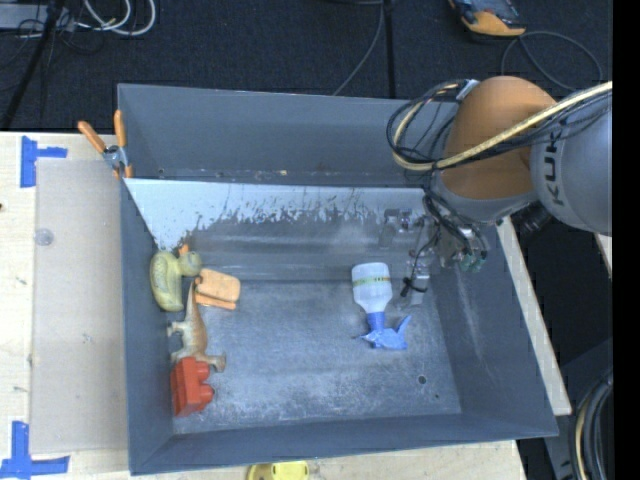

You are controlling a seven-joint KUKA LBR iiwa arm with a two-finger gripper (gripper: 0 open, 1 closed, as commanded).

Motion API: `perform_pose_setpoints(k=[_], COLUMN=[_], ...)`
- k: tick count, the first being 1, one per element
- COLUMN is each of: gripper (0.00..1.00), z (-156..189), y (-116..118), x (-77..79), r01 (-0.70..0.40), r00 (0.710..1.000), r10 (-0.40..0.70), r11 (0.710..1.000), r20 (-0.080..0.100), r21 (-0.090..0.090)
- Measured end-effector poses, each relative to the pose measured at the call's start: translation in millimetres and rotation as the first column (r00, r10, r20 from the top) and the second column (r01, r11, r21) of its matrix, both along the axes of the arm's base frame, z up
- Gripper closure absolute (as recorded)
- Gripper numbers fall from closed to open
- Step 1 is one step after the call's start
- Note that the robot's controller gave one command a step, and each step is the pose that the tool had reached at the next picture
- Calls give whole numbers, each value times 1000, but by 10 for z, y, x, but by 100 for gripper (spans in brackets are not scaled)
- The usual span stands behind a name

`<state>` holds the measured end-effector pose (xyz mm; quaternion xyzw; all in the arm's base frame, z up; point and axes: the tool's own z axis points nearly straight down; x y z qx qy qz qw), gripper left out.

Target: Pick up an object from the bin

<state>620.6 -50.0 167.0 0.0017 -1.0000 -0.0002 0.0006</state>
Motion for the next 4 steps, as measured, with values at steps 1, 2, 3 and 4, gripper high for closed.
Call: perform_pose_setpoints(k=[1, 2, 3, 4], gripper=[0, 0, 0, 100], z=[0, -371, -772, -979], y=[0, -136, -234, -55], x=[0, -146, -338, -505], r01=[0, -58, -48, -58], r00=[1000, 998, 999, 998], r10=[0, 58, 48, 58], r11=[1000, 998, 999, 998], r20=[0, 6, 1, 3], r21=[0, 0, 0, 1])
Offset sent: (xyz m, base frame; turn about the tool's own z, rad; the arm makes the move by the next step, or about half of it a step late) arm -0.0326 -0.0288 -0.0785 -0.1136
